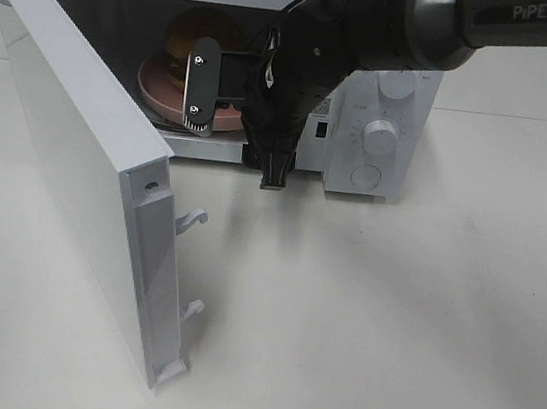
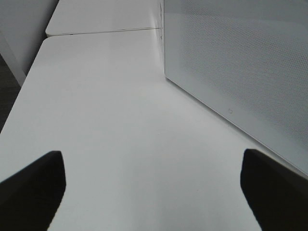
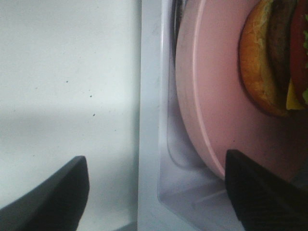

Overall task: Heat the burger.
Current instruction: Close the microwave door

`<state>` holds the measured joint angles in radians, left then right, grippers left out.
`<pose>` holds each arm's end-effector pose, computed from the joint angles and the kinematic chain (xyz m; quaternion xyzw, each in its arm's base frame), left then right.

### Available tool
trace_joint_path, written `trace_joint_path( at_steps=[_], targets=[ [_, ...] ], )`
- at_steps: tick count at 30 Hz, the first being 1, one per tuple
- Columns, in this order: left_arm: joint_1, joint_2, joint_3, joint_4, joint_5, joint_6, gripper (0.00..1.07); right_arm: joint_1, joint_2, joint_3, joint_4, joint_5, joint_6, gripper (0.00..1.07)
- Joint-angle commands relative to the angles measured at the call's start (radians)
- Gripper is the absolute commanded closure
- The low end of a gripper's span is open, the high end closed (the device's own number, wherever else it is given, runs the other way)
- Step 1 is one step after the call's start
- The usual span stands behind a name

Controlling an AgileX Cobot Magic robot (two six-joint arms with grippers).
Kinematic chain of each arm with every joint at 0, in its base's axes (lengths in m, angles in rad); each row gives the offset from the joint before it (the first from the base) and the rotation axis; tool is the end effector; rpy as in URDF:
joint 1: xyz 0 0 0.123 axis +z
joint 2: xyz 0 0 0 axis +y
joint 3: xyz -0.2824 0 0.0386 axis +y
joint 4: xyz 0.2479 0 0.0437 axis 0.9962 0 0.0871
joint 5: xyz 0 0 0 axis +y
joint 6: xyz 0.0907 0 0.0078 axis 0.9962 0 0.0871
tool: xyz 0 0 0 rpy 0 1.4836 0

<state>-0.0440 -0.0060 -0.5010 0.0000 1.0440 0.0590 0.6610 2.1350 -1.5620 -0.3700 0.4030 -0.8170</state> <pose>-0.0052 0.0002 0.2788 0.0436 0.8459 0.0040 0.5316 0.3822 0.2808 0.1747 -0.7240 0.5935 -0.1498 0.3180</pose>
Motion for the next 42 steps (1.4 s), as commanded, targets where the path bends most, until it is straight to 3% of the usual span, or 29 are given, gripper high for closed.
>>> trace_joint_path(
  at_steps=[1,26,30,42],
  targets=[
    [0.002,-0.017,0.002,0.008,-0.003,0.001,0.16,-0.005,-0.036,0.031,0.002,-0.004,0.000,0.31],
    [0.002,-0.017,0.002,0.008,-0.003,0.001,0.16,-0.005,-0.447,0.447,0.002,0.001,0.185,0.31],
    [0.002,-0.017,0.002,0.008,-0.003,0.001,0.16,-0.005,-0.542,0.536,0.002,0.002,0.285,0.31],
    [0.002,-0.017,0.002,0.008,-0.003,0.001,0.16,-0.005,-0.735,0.675,0.002,0.123,0.622,0.31]
  ],
)
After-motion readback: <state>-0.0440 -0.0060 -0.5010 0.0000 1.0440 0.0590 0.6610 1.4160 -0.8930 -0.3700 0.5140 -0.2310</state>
